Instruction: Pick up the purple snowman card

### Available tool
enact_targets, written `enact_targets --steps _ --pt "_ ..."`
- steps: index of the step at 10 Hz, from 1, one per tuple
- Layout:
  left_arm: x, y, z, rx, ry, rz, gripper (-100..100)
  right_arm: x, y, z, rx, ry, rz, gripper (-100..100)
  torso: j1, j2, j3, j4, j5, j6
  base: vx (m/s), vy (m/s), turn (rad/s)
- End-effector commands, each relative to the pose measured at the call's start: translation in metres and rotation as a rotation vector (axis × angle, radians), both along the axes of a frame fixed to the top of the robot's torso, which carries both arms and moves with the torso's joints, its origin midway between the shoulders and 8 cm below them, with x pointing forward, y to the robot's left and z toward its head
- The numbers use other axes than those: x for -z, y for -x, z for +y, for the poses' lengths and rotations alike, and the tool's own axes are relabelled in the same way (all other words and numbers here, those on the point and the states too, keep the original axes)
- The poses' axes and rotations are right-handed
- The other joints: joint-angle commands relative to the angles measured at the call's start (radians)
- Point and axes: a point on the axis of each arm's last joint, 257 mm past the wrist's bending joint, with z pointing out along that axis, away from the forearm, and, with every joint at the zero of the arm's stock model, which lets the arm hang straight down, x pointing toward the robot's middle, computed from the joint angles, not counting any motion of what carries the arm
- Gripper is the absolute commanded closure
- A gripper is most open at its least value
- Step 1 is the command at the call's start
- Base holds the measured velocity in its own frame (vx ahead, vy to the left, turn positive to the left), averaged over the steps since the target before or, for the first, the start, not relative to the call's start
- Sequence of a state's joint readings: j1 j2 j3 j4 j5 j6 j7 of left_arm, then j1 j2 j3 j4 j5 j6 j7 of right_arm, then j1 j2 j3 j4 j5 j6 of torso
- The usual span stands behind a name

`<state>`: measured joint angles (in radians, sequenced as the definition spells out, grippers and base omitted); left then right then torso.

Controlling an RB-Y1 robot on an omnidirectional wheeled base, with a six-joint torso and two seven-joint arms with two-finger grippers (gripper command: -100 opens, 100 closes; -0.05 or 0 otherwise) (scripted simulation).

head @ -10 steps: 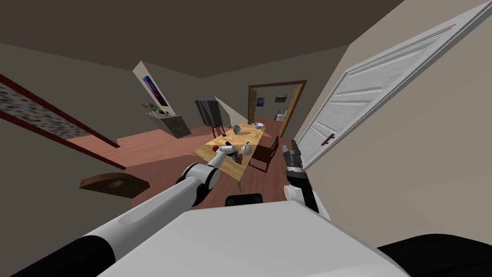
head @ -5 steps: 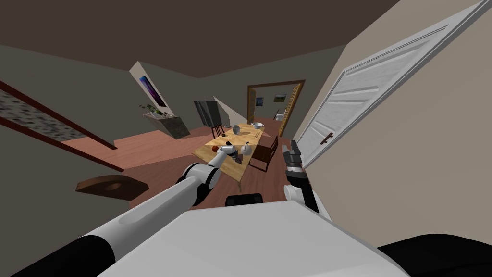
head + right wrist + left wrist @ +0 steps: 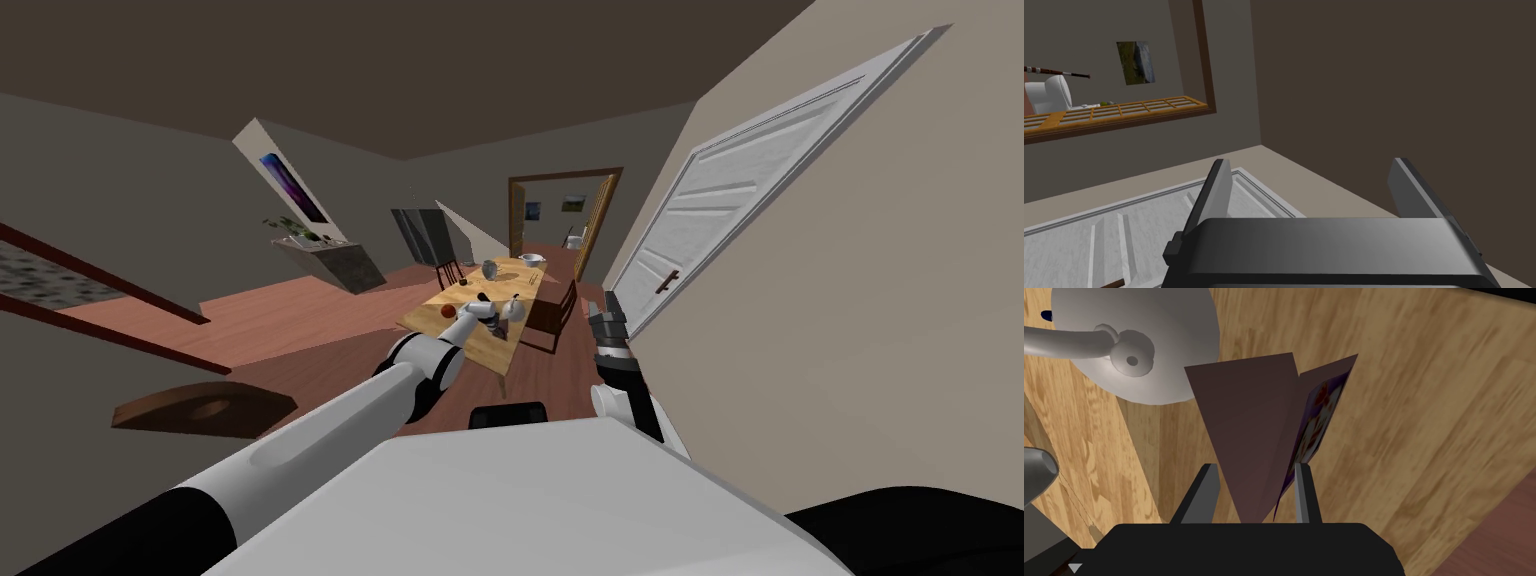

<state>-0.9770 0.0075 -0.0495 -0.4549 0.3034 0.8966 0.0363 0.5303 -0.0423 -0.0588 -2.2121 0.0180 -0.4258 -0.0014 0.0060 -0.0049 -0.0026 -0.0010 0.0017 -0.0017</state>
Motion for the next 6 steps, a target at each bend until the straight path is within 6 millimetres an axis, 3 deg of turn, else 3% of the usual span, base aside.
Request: enact_targets --steps 1,6 --pt "-0.003 -0.001 -0.008 -0.019 -0.002 0.0 100 0.0 0.0 0.0 0.0 0.0 0.0 0 0.0 0.0 0.0 0.0 0.0 0.0 -0.018 0.15 -0.125" --pt "-0.008 -0.002 -0.022 -0.068 0.0 0.0 100 0.0 0.0 0.0 0.0 0.0 0.0 0 0.0 0.001 0.001 0.0 0.0 0.0 -0.022 0.095 -0.086"
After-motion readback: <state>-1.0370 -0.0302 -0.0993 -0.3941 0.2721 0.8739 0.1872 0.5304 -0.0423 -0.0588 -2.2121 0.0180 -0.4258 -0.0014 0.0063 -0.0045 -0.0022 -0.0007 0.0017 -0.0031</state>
